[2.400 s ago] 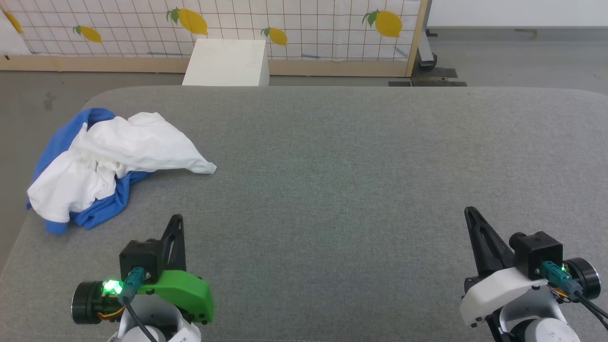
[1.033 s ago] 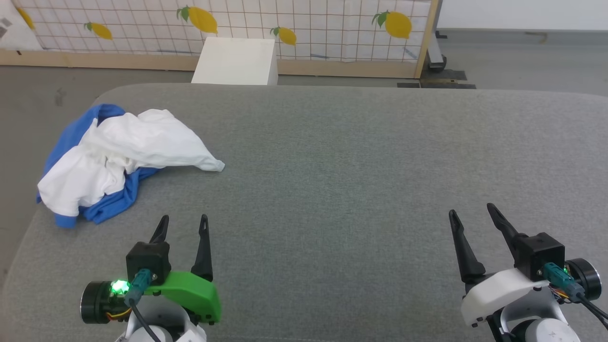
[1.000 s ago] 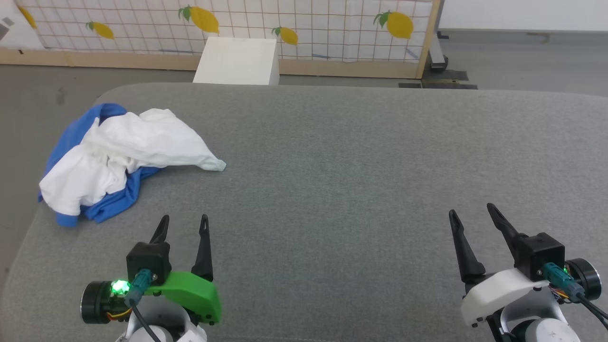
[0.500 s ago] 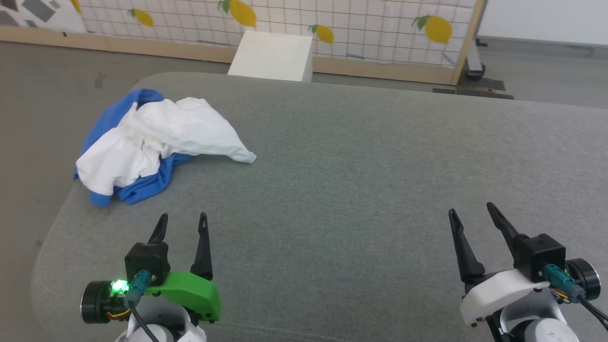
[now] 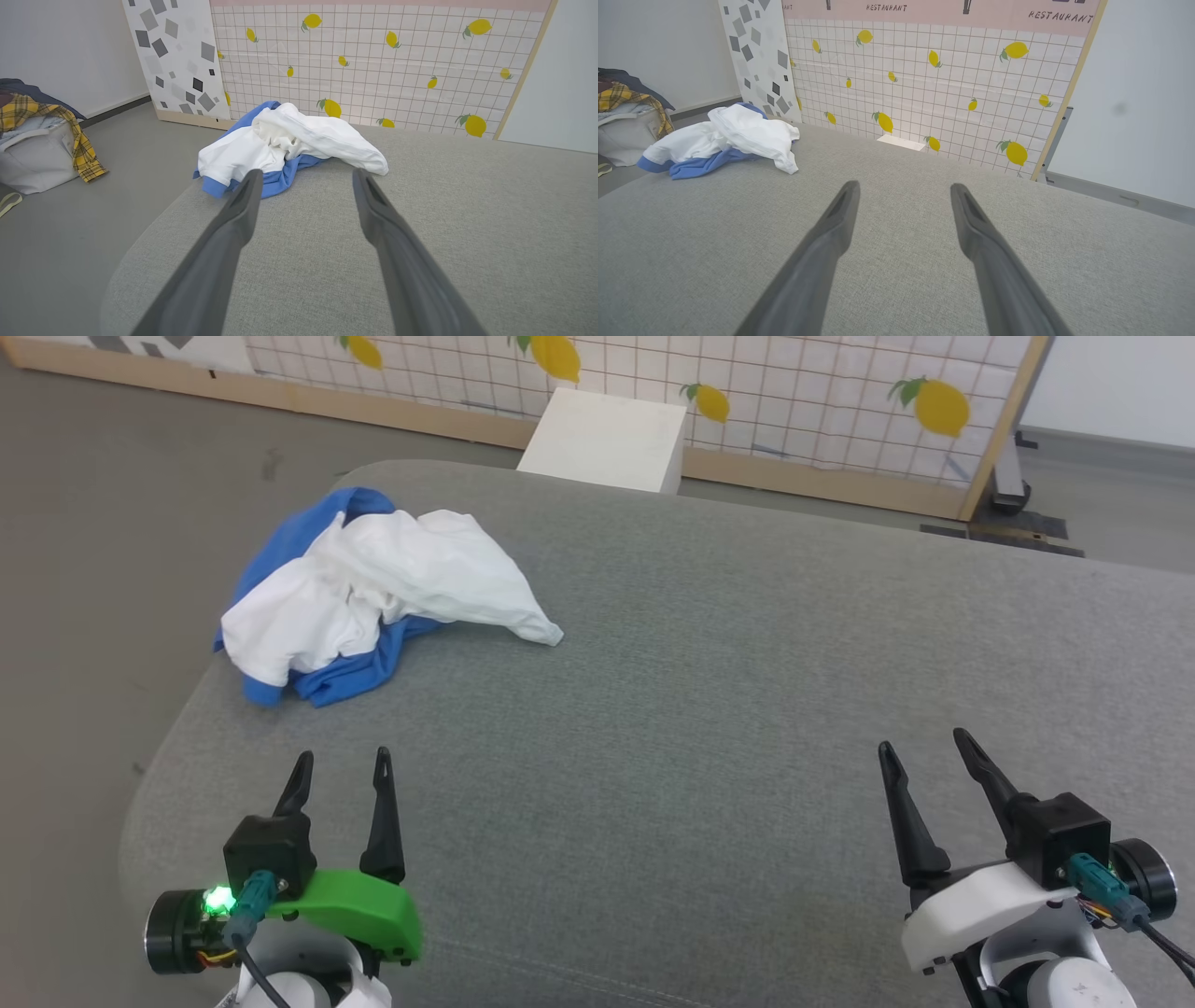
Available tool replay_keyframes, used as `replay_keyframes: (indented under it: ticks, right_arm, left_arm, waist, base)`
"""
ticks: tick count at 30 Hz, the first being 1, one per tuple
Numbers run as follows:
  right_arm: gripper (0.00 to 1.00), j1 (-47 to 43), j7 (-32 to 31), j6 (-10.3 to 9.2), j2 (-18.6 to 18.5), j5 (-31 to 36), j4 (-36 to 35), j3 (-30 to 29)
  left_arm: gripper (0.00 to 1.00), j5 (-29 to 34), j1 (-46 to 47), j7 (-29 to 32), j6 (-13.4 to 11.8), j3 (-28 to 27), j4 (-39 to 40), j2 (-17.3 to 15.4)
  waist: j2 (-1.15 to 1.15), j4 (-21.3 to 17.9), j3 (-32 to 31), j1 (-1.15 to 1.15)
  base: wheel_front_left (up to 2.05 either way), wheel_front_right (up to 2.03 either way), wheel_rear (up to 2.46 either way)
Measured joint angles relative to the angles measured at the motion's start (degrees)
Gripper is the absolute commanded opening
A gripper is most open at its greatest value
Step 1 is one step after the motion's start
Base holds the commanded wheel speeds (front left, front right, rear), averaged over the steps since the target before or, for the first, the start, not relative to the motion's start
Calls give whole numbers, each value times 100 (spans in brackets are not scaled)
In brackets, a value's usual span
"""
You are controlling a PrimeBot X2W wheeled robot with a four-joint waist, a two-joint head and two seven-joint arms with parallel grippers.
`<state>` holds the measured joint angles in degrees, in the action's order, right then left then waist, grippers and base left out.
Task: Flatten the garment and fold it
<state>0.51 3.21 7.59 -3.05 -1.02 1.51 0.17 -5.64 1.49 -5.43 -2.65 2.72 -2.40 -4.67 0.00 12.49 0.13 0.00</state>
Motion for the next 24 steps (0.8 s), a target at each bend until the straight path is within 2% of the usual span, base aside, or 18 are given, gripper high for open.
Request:
replay_keyframes:
  ticks: [24]
  right_arm:
    - [100, 70, 215, 0, 1, -59, 101, 70]
  left_arm:
    - [100, -338, -9, -278, -230, 63, -20, -172]
  waist:
    - [0, 615, 24, 0]
  base:
    - [0, 0, 0]
